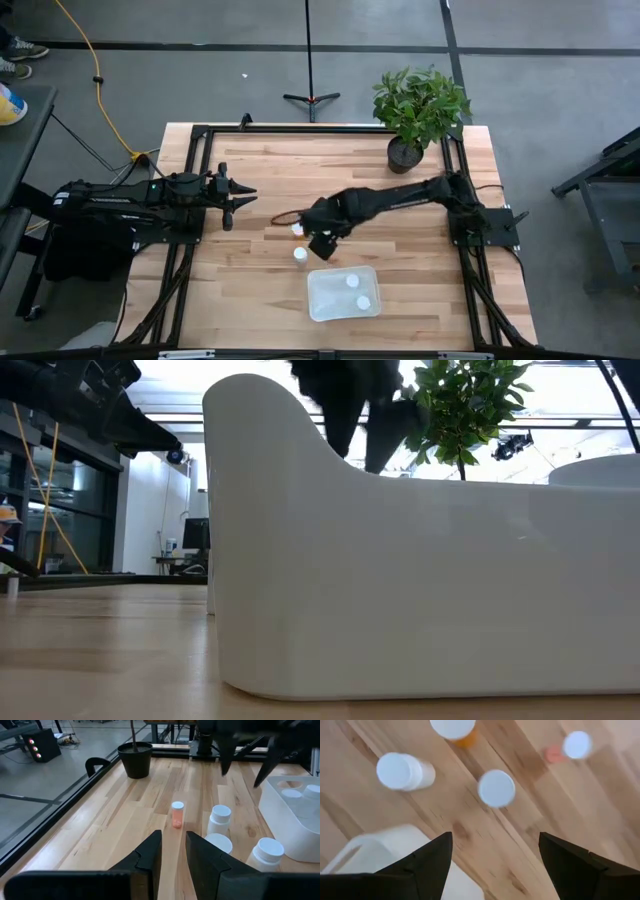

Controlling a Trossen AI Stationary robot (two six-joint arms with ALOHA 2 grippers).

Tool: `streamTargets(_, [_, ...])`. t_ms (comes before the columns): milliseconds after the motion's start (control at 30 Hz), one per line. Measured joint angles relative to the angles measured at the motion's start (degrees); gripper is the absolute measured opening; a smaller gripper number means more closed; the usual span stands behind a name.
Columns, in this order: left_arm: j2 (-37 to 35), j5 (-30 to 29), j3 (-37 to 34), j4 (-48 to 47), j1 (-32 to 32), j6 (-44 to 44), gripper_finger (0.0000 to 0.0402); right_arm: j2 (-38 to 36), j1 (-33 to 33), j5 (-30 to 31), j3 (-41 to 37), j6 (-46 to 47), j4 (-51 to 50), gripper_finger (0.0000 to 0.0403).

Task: Pick and place pill bottles into a basket
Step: Put the white pill bottle into the white bin

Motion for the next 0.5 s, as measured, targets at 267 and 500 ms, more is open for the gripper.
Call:
streamTargets(267, [-0.02, 0.00, 0.00, 0.00, 0.00, -0.06, 0.0124, 0.09, -4.32, -4.57, -6.00, -2.85, 7.54, 0.0287])
streamTargets(500, [0.00, 0.00, 0.00, 0.00, 0.01, -0.02, 0.0124, 0.05, -6.11, -6.60, -9.22, -4.03, 10.60, 0.0287])
